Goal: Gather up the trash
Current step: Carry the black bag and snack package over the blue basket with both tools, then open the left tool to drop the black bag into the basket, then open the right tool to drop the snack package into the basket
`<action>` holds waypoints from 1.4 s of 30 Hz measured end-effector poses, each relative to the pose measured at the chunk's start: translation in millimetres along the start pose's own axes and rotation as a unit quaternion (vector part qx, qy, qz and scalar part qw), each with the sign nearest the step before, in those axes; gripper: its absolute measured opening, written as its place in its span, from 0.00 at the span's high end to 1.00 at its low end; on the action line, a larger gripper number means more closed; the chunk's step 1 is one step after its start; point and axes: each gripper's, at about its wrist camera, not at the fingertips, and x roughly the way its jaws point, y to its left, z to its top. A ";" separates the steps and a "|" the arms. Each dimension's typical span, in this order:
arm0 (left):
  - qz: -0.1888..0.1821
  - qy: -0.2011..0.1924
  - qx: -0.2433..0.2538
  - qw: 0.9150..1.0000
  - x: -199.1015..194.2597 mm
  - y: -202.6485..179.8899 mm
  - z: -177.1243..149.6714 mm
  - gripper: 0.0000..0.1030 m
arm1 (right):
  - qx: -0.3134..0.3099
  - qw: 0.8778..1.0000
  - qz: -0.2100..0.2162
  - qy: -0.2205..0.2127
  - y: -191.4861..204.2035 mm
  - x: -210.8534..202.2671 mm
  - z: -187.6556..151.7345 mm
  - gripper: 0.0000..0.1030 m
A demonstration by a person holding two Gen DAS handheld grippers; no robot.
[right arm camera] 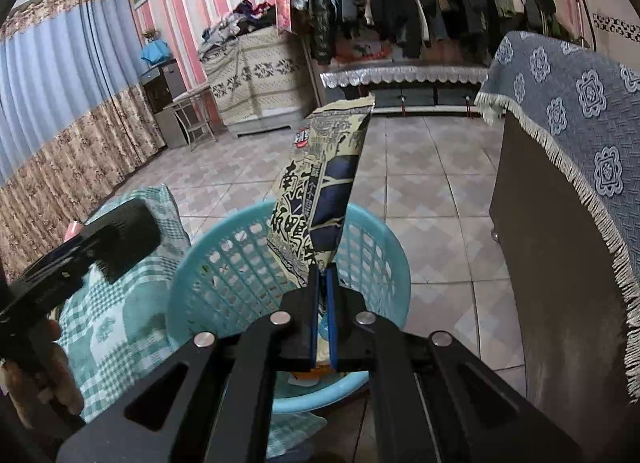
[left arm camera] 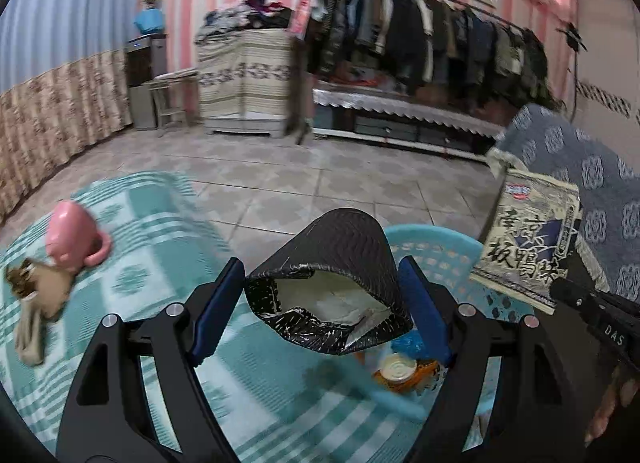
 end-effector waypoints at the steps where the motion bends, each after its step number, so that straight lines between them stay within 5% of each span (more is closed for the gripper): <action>1: -0.003 0.003 0.006 1.000 7.7 -7.3 0.9 0.25 | 0.005 1.000 0.000 0.003 -2.3 2.9 -0.7 0.96; 15: -0.008 0.000 0.055 0.998 36.7 -50.6 7.2 0.17 | 0.025 0.999 -0.001 0.024 -13.6 17.3 -2.7 0.96; 34: 0.101 -0.051 -0.011 0.993 -45.1 45.1 13.2 0.05 | -0.032 0.997 0.006 0.071 31.1 50.2 -10.3 0.93; 37: 0.108 -0.051 -0.026 0.992 -53.0 55.5 9.9 0.05 | -0.035 0.997 -0.002 0.073 33.9 51.9 -12.1 0.70; 39: 0.115 -0.049 -0.028 0.992 -58.5 62.4 6.1 0.05 | -0.034 0.997 -0.010 0.062 33.1 48.6 -11.5 0.42; 42: 0.127 -0.050 -0.030 0.990 -66.3 69.2 0.8 0.05 | -0.029 0.998 -0.010 0.049 32.2 42.6 -9.3 0.33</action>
